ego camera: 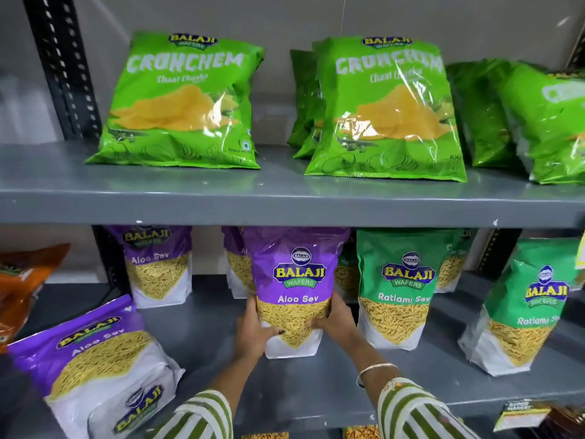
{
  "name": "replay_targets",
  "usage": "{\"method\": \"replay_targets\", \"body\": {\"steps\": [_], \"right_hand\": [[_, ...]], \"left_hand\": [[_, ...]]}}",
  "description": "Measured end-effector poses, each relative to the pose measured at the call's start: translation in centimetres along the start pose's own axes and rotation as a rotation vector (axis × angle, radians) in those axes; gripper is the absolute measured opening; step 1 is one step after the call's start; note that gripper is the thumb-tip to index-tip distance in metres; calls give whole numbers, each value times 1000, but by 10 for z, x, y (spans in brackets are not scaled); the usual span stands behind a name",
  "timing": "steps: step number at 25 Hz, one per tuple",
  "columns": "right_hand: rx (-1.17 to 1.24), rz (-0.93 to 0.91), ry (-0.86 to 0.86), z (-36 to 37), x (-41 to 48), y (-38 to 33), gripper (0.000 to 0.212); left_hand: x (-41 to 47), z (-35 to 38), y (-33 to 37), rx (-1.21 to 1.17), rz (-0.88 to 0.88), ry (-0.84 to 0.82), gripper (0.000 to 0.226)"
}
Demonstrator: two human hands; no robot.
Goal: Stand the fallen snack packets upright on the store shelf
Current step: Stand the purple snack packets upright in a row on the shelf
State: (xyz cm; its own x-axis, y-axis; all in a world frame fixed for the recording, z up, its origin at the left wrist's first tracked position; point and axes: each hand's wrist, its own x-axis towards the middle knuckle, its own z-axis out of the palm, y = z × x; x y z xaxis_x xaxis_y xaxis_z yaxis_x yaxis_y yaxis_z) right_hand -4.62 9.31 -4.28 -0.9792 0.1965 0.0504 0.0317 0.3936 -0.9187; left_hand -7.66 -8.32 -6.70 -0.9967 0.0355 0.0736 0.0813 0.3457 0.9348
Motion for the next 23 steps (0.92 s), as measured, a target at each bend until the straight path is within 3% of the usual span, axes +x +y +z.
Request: {"method": "replay_targets", "body": {"steps": [3, 6, 9, 11, 13, 15, 17, 21, 23], "right_hand": [[23, -7, -83, -3, -1, 2, 72], [-160, 82, -355, -13, -3, -8, 49], [-642, 444, -622, -16, 7, -27, 59], [-660, 511, -784, 1, 6, -50, 52], [-517, 443, -875, 33, -5, -75, 27], [-373, 360, -860, 74, -18, -92, 19], [-237, 291, -738, 120, -27, -107, 21], [-183, 180, -467, 219, -34, -107, 21], [-252, 194, -427, 249, -36, -100, 37]], "left_hand": [[-1, -3, 3, 47, -18, -48, 84], [-9, -18, 15, 101, -29, -75, 87], [-19, -56, 23, 172, -5, 91, 75], [-28, -95, 26, 226, -8, 224, 65], [-41, -141, 24, 242, -75, 403, 53], [-53, -189, 11, 298, -209, 591, 52], [-65, -228, -11, 343, -419, 606, 57], [-68, -273, -73, -259, -582, 229, 23], [-61, -278, -96, -476, -615, 115, 10]]}}
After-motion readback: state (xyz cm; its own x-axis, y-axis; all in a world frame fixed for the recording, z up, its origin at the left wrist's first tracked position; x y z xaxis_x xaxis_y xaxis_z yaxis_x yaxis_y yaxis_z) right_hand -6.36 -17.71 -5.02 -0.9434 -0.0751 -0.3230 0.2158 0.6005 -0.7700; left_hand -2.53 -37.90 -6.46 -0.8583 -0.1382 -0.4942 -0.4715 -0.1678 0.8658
